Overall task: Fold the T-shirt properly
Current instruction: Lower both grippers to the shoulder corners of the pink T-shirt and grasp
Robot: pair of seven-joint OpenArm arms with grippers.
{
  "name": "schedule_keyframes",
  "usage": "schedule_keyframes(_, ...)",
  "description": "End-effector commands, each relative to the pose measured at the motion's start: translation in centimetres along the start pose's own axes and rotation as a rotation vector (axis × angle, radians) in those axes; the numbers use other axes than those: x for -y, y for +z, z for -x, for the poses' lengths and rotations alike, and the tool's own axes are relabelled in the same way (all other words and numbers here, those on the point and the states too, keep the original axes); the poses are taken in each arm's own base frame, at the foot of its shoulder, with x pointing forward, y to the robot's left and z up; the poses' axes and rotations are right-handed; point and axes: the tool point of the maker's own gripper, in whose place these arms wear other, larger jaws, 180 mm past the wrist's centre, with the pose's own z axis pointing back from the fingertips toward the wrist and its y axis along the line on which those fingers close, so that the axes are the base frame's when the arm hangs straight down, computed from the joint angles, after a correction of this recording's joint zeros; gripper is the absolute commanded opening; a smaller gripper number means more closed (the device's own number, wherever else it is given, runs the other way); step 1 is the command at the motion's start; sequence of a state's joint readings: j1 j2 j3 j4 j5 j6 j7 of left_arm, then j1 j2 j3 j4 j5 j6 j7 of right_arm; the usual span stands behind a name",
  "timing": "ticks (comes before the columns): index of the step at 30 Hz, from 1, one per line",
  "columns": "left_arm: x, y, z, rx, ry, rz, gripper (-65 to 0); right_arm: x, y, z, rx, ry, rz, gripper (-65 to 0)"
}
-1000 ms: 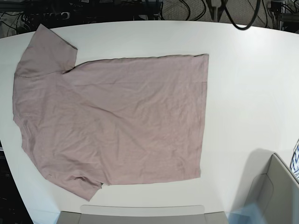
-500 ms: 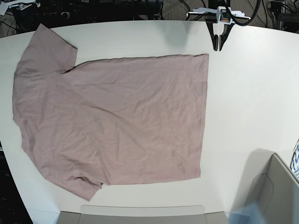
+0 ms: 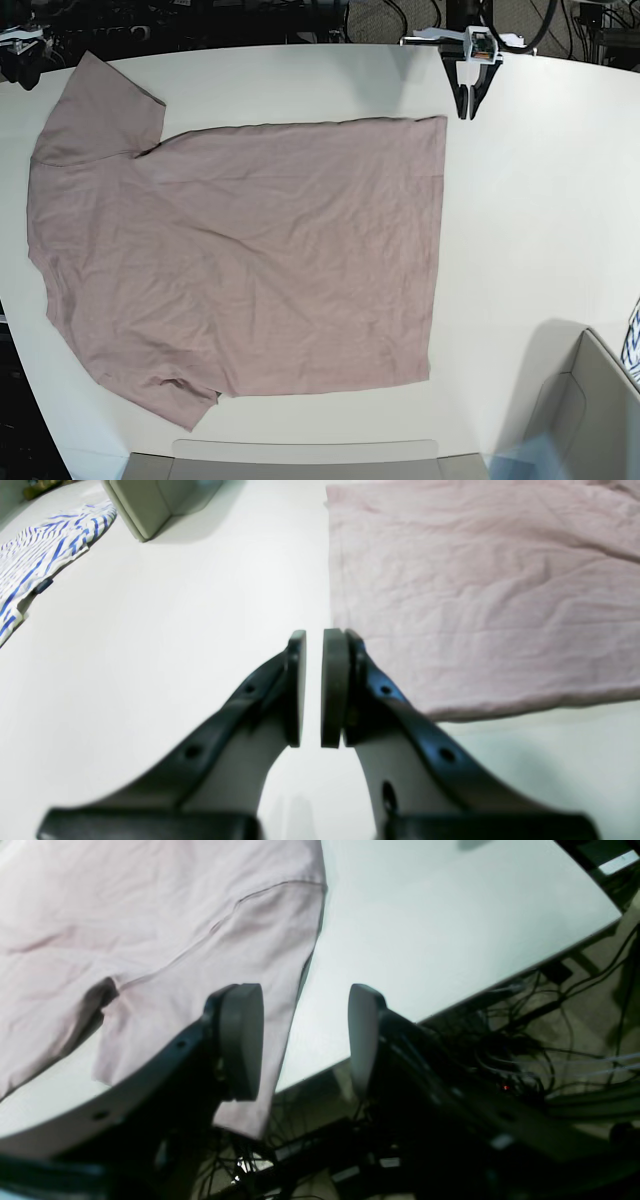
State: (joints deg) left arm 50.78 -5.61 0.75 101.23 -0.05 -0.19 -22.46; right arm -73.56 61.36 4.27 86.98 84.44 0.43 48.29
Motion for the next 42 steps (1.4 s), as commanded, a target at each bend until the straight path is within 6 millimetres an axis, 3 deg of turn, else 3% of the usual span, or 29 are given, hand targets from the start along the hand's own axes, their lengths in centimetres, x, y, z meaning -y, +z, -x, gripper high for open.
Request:
schedule_keyframes(1, -0.1, 0.2, -0.8, 0.03, -0.003, -0.004, -58.0, 0.0, -0.6, -1.2, 0.029, 0.019, -0.012, -37.3)
schedule_keyframes(6, -0.1, 0.2, -0.8, 0.031, -0.003, -0.004, -58.0, -0.9, -2.6, -1.2, -0.008, 0.013, -0.035, -37.3)
schedule_keyframes(10, -0.1, -0.2, -1.1, 0.045, -0.001, -0.006, -58.0, -0.4, -4.6, -0.6, -0.042, -0.027, -0.028, -37.3)
schedule_keyframes(14, -0.1, -0.3, -1.1, 0.046, 0.0, -0.007, -58.0, -1.6, -6.7, 1.0, -0.063, -0.174, -0.075, -37.3)
schedule_keyframes(20, -0.1, -0.3, -1.1, 0.046, 0.0, -0.007, -58.0, -1.3, -8.9, 3.0, -0.122, -0.278, -0.086, -37.3)
schedule_keyframes(27, -0.1, -0.4, -1.2, 0.048, 0.001, -0.007, -58.0, -0.8, -9.0, 3.5, -0.125, -0.393, -0.055, -37.3)
schedule_keyframes(32, -0.1, -1.7, -0.5, -0.005, 0.017, -0.017, -57.5, -4.3, -9.7, 5.1, -0.183, -0.357, -0.131, -37.3)
schedule_keyframes(36, 2.4, -2.5, -1.6, -0.054, 0.232, 0.025, -50.0, -6.3, -9.4, 5.2, -0.186, -0.332, -0.172, -37.3)
schedule_keyframes(39, 2.8, -3.9, -1.9, -0.126, 0.402, 0.057, -45.3, -7.1, -9.4, 4.7, -0.175, -0.305, -0.192, -37.3)
schedule_keyframes(42, 3.3, -5.4, -0.7, -0.255, 0.552, 0.11, -44.9, -7.1, -9.3, 4.3, -0.176, -0.285, -0.192, -37.3)
